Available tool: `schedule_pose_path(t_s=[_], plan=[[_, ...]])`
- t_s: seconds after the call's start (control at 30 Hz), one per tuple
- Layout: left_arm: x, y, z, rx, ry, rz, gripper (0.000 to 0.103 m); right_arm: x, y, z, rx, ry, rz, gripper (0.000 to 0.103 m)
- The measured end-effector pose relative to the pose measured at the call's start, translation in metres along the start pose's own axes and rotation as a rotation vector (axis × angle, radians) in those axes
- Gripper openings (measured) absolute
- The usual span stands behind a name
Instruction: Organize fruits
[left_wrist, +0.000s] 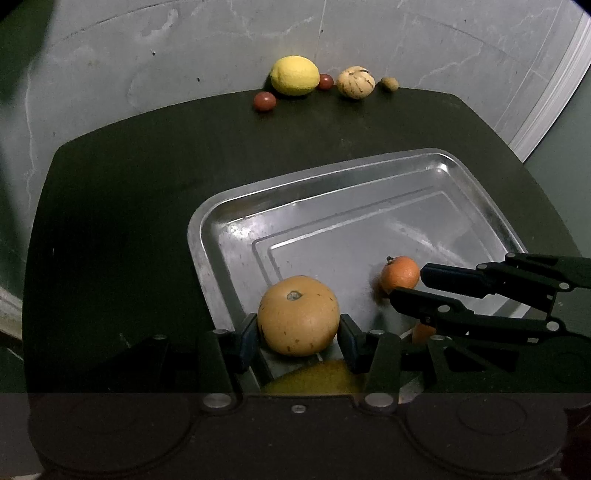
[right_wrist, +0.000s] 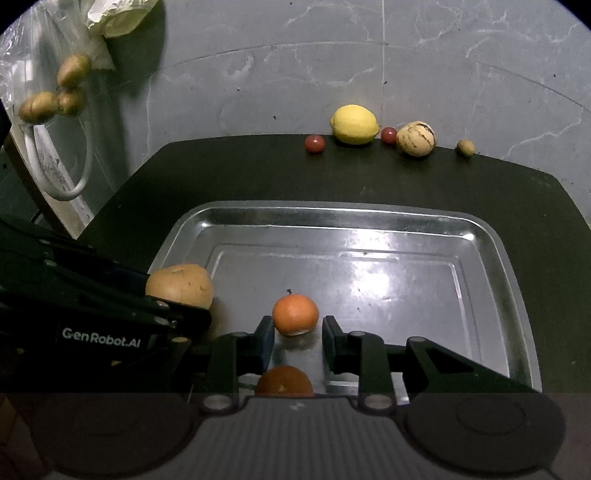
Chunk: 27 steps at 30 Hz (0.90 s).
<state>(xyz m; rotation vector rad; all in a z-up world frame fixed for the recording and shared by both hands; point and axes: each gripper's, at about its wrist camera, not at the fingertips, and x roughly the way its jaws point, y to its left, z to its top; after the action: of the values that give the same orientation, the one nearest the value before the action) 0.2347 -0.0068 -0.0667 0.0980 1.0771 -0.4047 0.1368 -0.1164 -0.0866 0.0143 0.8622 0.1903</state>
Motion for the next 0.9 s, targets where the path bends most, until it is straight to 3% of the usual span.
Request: schedule_pose_path(t_s=[0.7, 0.9], plan=[[0.0012, -0.0018, 0.0005, 0.009, 0.002, 0.008, 0.048, -0.0003, -0.0011, -0.0026, 0.006, 0.001, -0.004, 0.041], [-0.0027, -0.0012, -0.0004, -0.001, -0.015, 0.020, 0.060, -0.0020, -0.0056, -0.0068, 0.014, 0.001, -0.016, 0.050]])
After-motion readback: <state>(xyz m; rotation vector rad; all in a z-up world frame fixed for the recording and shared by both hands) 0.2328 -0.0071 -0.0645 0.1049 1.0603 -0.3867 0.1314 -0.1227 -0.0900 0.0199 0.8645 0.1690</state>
